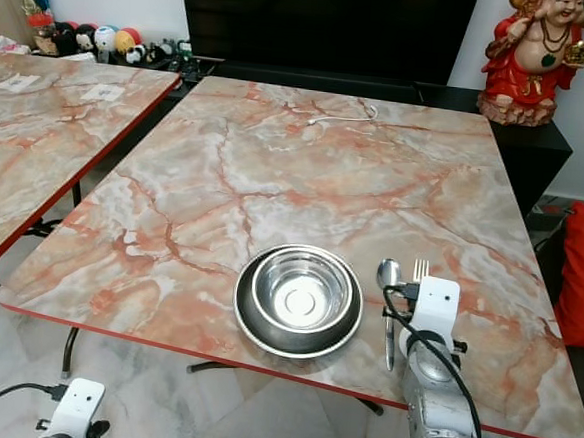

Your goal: Setting the table

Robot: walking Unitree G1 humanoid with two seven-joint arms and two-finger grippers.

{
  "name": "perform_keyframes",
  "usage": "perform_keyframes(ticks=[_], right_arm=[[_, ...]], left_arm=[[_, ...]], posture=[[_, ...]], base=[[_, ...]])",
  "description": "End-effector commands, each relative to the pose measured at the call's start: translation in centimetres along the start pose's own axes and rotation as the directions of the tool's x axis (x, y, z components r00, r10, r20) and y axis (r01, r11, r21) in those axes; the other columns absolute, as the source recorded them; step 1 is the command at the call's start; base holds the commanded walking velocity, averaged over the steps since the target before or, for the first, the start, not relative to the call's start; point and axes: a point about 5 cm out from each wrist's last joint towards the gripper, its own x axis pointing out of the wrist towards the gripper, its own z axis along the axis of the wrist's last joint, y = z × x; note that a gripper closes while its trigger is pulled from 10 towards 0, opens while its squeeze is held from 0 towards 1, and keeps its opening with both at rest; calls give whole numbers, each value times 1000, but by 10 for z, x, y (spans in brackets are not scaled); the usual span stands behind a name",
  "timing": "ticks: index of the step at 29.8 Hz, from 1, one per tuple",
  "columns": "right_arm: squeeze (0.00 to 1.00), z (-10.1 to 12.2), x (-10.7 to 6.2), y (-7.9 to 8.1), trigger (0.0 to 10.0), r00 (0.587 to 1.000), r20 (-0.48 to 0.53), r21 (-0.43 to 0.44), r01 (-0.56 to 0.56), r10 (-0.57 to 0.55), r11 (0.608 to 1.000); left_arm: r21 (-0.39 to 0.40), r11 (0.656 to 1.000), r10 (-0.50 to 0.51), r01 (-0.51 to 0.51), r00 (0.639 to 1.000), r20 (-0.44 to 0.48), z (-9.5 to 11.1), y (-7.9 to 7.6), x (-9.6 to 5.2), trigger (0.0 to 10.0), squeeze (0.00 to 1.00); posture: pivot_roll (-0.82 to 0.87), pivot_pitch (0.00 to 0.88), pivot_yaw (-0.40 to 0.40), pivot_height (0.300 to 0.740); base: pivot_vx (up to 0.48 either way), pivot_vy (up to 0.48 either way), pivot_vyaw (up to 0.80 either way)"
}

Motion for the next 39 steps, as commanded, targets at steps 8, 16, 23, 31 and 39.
perform_keyframes(ticks=[8, 16, 23, 31, 39], right_arm=[[224, -6, 0, -1, 10000, 1000, -31, -1, 5, -5, 1000], [412, -7, 0, -1, 10000, 999, -34, 1, 7, -7, 1000], [412, -7, 0, -1, 10000, 999, -34, 1, 8, -8, 1000], [518, -7, 0, -1, 10000, 999, -34, 5, 9, -9, 1000], [514, -9, 0, -2, 10000, 999, -40, 8, 9, -9, 1000]], left_arm=[[9, 1000, 4, -4, 1000, -5, -1, 3, 0, 10000, 0], [9, 1000, 3, -3, 1000, -6, -1, 3, 0, 10000, 0], [9, 1000, 3, -3, 1000, -8, -1, 3, 0, 10000, 0], [10, 1000, 1, -1, 1000, -7, -2, 3, -1, 10000, 0], [16, 1000, -1, 1, 1000, -7, -1, 2, 0, 10000, 0]], posture=[[97, 17, 16, 740], [98, 17, 16, 740], [98, 17, 16, 740], [96, 17, 17, 740], [96, 17, 17, 740]], base=[[0, 0, 0], [0, 0, 0], [0, 0, 0], [0, 0, 0], [0, 0, 0]])
